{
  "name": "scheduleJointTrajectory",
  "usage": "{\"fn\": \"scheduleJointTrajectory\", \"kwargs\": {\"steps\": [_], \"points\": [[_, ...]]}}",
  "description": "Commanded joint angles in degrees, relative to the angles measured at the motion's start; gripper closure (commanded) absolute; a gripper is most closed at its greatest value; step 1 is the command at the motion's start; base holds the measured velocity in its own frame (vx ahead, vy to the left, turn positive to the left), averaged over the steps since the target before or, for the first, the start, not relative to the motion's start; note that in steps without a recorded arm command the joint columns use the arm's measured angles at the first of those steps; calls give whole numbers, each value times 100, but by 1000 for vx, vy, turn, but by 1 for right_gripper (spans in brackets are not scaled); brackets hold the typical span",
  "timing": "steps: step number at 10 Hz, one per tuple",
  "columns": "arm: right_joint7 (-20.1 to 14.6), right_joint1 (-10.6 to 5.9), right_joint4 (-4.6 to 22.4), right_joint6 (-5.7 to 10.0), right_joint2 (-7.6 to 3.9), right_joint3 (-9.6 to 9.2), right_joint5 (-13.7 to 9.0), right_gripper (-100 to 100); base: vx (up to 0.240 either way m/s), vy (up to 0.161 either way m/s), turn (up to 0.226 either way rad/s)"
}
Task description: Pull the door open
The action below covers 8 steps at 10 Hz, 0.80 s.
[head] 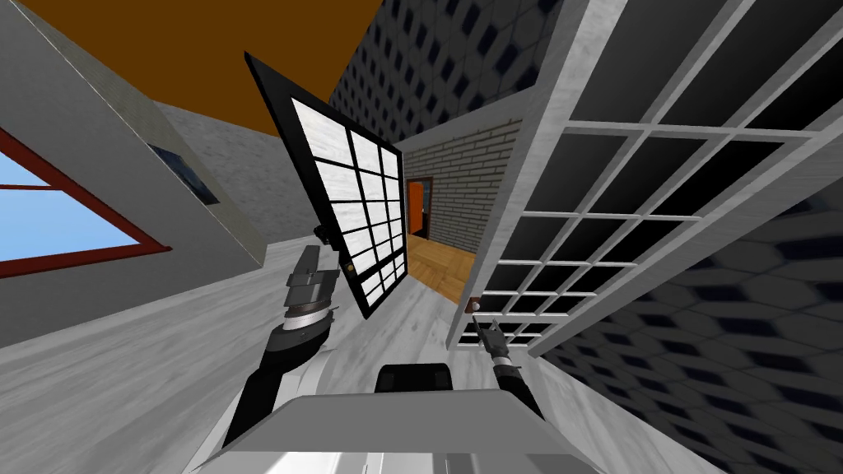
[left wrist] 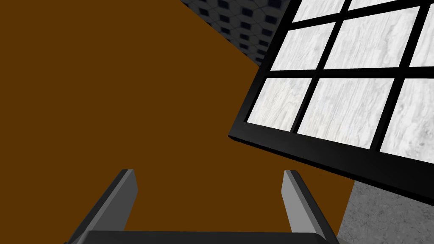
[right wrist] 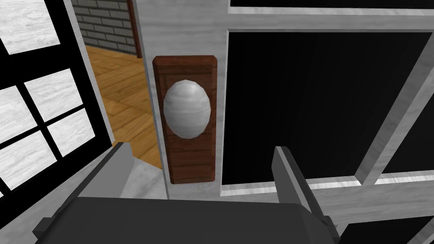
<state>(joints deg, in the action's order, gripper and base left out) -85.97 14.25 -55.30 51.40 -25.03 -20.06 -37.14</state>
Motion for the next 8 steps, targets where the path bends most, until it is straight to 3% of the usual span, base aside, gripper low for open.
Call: {"fn": "scheduleJointTrajectory", "kwargs": {"steps": [1, 4, 5, 8], "points": [[-69, 7, 25, 147, -4, -148, 95, -100, -211, -39, 106], [-173, 44, 25, 366, -31, -362, 235, -100, -203, -80, 95], [-157, -3, 76, 322, -10, -320, 208, -100, -84, -39, 14], [-34, -264, 366, 253, 167, 9, 89, -100, 5, -43, 260]]}}
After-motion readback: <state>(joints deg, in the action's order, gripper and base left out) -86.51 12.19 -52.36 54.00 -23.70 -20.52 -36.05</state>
